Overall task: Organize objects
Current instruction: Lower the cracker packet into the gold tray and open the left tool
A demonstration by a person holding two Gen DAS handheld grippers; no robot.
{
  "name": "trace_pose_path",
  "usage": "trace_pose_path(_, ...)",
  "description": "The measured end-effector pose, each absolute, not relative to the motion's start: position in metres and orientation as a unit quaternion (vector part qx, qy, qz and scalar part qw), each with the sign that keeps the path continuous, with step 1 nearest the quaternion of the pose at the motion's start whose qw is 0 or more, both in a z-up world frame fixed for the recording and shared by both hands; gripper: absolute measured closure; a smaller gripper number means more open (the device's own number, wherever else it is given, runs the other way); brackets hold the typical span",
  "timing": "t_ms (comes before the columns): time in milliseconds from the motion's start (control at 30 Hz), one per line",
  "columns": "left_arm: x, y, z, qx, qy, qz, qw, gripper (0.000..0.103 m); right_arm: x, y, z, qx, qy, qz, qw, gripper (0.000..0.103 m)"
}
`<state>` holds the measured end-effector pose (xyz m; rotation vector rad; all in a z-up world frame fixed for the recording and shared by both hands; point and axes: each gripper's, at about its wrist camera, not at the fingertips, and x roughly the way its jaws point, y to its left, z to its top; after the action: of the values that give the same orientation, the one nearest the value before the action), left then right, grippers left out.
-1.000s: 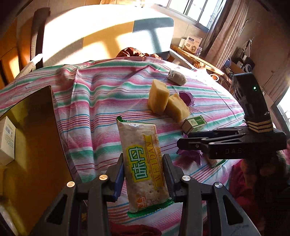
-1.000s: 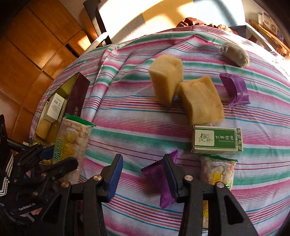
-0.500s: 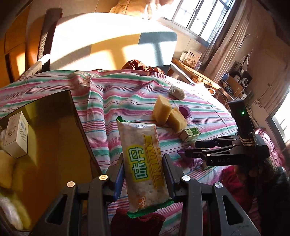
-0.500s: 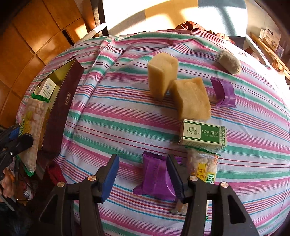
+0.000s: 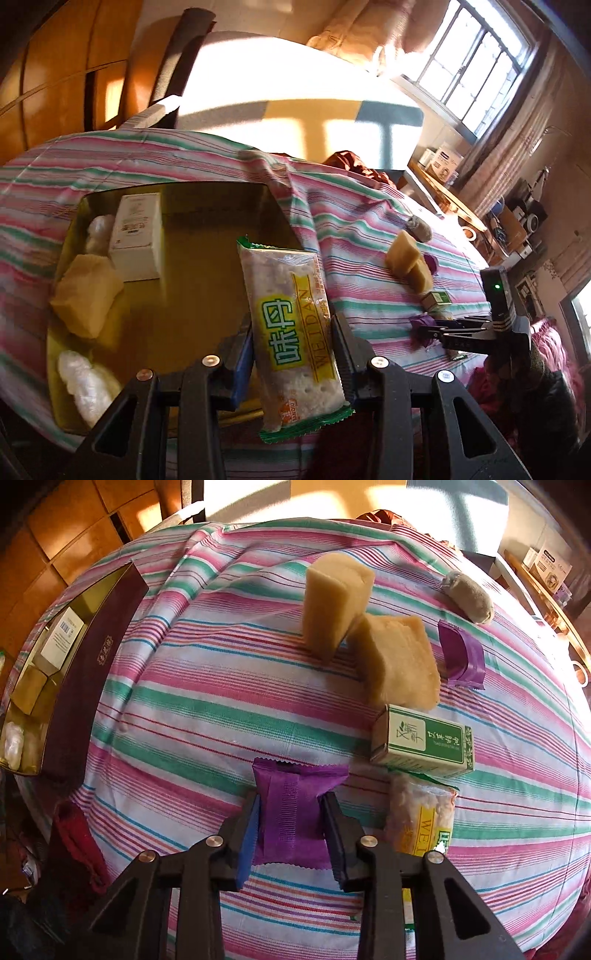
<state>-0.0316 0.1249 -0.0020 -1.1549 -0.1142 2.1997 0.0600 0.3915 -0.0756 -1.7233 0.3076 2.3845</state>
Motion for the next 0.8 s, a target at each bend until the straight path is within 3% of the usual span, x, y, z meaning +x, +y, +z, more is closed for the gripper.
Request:
trace_pose_path(267,-0.061,0.047,-0.019,-0.448,-0.058,0.863,0.225,0.063,0.059,0.393,-0.077,-0.565,0.110,0.813,0.093,0.070)
trace_pose_path(567,-0.095,0.074,-0.060,-0.492,0.028,0.842,0.217,0.063,0.060,0.385,-0.079,-0.563,0.096,0.816,0.091,0.070)
trace_pose_path(800,-0.110,0.079,-0.087,-0.516,0.044,0.833,0.194,0.062,0.059,0.384,-0.080,-0.561,0.091,0.818,0.089,0.070)
